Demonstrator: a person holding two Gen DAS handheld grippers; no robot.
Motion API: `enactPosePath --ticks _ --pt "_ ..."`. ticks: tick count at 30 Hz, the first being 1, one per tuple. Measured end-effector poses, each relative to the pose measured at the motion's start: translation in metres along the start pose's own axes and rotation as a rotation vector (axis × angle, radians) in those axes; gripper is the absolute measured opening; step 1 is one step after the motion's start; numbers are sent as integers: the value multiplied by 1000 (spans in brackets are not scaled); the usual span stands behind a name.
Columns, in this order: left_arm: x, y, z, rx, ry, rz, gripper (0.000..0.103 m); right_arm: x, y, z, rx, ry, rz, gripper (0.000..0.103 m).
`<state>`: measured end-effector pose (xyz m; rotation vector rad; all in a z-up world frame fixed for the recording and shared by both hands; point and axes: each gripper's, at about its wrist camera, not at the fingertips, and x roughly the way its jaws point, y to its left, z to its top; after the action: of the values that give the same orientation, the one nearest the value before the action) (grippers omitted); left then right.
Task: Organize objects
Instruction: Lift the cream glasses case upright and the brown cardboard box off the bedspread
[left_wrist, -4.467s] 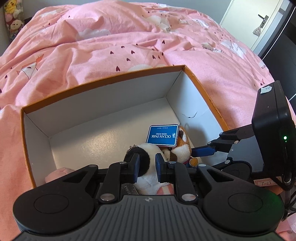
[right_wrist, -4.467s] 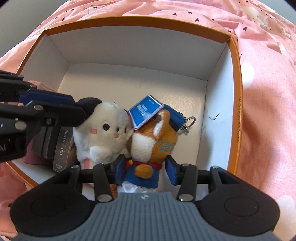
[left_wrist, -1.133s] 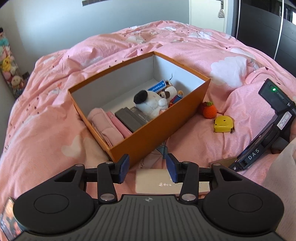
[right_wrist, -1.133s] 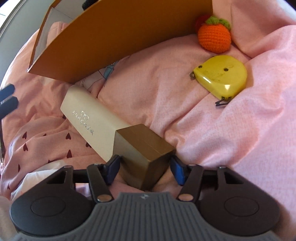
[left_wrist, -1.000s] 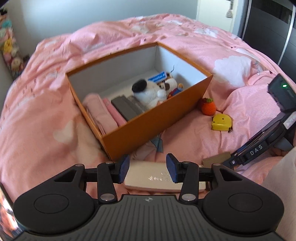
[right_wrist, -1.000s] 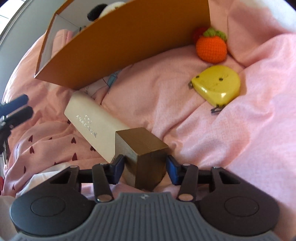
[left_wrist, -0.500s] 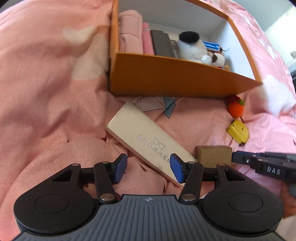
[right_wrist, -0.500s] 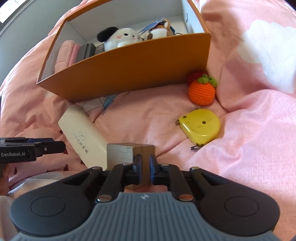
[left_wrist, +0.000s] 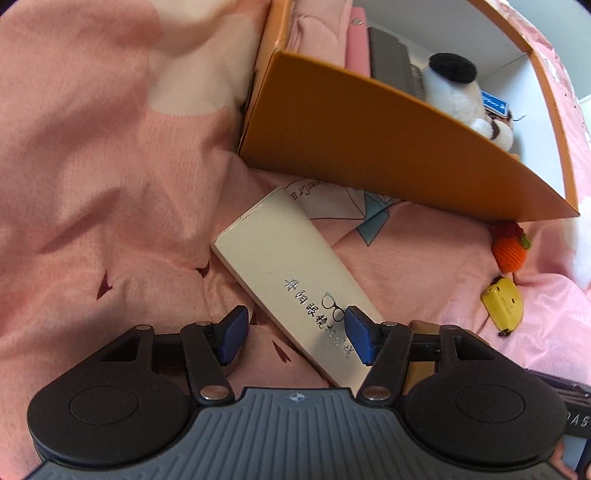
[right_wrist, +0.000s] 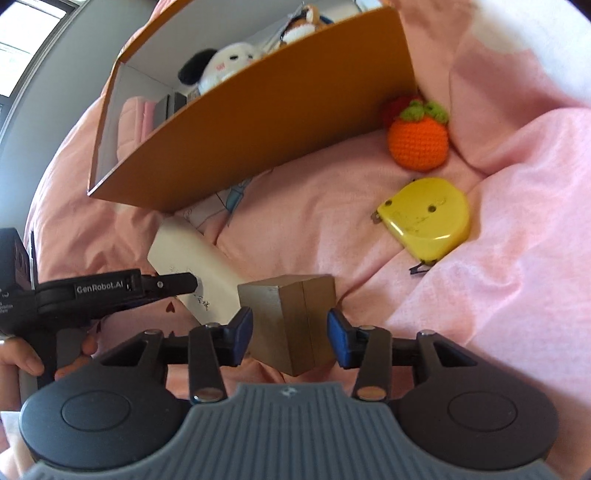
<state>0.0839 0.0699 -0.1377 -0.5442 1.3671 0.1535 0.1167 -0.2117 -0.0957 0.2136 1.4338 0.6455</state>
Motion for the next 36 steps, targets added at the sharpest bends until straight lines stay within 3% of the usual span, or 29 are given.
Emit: enactPosePath --ticks 8,13,23,26,27,29,36 --pt "21 3 6 -51 41 -67 89 27 -8 3 7 68 14 67" --pt "28 3 9 -64 51 -75 88 45 -16 5 39 104 60 71" --pt "21 -1 4 -52 36 -78 84 25 -8 3 5 70 45 55" --pt "13 -3 1 -44 22 -87 76 11 -1 3 -40 34 15 52" --pt "9 -3 0 -45 14 -92 65 7 2 3 -55 18 -2 52" --pt "2 -3 -1 -45 4 -108 55 -3 7 3 -93 -19 -40 52" --pt "-9 -4 -1 -36 -18 -148 44 -4 13 14 -144 -51 -64 52"
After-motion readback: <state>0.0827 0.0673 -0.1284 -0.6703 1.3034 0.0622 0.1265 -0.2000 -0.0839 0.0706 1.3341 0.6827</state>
